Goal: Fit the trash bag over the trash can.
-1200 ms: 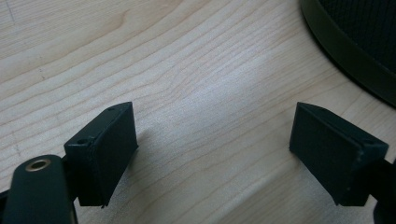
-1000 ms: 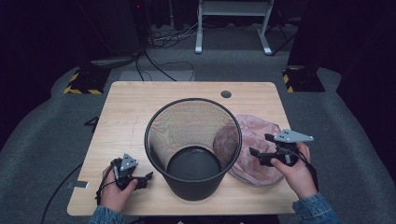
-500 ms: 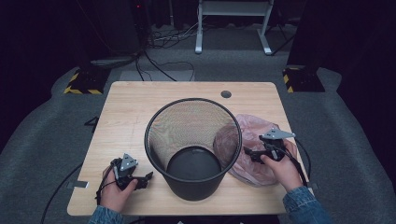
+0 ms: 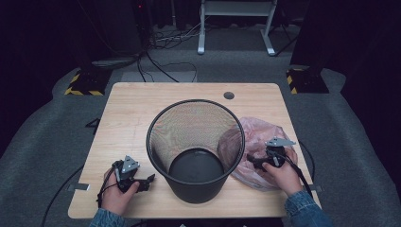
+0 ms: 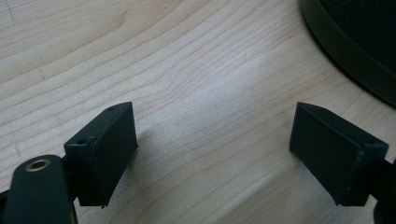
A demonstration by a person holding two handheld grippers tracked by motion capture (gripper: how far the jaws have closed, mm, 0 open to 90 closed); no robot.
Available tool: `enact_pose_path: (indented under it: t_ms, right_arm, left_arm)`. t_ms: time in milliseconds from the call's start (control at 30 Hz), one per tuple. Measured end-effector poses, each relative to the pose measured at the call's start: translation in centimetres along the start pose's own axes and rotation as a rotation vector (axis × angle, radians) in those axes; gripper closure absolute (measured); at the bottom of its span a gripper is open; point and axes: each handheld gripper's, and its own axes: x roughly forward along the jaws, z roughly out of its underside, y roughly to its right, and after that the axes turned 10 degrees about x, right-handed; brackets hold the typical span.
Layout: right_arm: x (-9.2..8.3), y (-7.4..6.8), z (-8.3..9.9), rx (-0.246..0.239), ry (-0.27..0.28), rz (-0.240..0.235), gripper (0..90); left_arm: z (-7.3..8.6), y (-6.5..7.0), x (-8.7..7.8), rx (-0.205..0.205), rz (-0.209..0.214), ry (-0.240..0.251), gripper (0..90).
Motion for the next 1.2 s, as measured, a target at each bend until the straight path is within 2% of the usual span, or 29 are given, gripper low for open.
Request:
enact_pose_path:
  t_ms: [67, 367, 467, 533, 600, 667, 700, 767, 900, 1067, 1100, 1200]
  right_arm:
    - [0.0, 0.1, 0.1, 0.012, -0.002, -0.003, 15.2]
    - [0.2, -0.1, 0.1, -0.008, -0.005, 0.014, 15.8]
    - [0.2, -0.4, 0.1, -0.025, -0.008, 0.035, 18.3]
    - [0.0, -0.4, 0.2, -0.040, 0.012, 0.045, 37.5]
    - [-0.1, -0.5, 0.3, -0.052, 0.019, 0.052, 45.2]
    - [-0.2, -0.6, 0.4, -0.069, 0.024, 0.042, 57.4]
    - [-0.2, -0.6, 0.4, -0.069, 0.024, 0.042, 57.4]
    - [-0.4, -0.6, 0.5, -0.089, 0.032, 0.032, 69.1]
    - [-0.6, -0.4, 0.6, -0.073, 0.043, 0.010, 77.1]
    - [-1.2, -0.4, 0.5, -0.099, 0.060, -0.002, 82.1]
    - [-1.6, -0.5, 0.3, -0.117, 0.080, 0.005, 83.1]
    - [-2.4, -0.7, -0.2, -0.122, 0.109, 0.002, 83.5]
  left_arm:
    - [0.0, 0.0, 0.0, 0.000, 0.000, 0.000, 14.9]
    - [0.0, 0.0, 0.0, 0.000, 0.000, 0.000, 14.9]
    - [0.0, 0.0, 0.0, 0.001, 0.000, 0.000, 14.9]
    - [0.0, 0.0, 0.0, 0.001, -0.001, 0.000, 14.9]
    - [0.0, 0.0, 0.0, 0.002, 0.000, 0.000, 14.9]
    - [0.0, 0.0, 0.0, 0.001, 0.000, 0.002, 15.1]
    - [0.0, 0.0, 0.0, 0.002, 0.001, 0.001, 15.1]
    - [0.0, 0.0, 0.0, 0.001, 0.001, 0.002, 15.2]
    - [0.0, 0.0, 0.0, 0.002, 0.000, 0.002, 15.2]
    - [0.0, 0.0, 0.0, 0.001, -0.002, 0.003, 15.1]
    - [0.0, 0.1, 0.0, 0.000, -0.003, 0.002, 15.1]
    - [0.0, 0.1, 0.0, -0.002, -0.003, 0.002, 15.2]
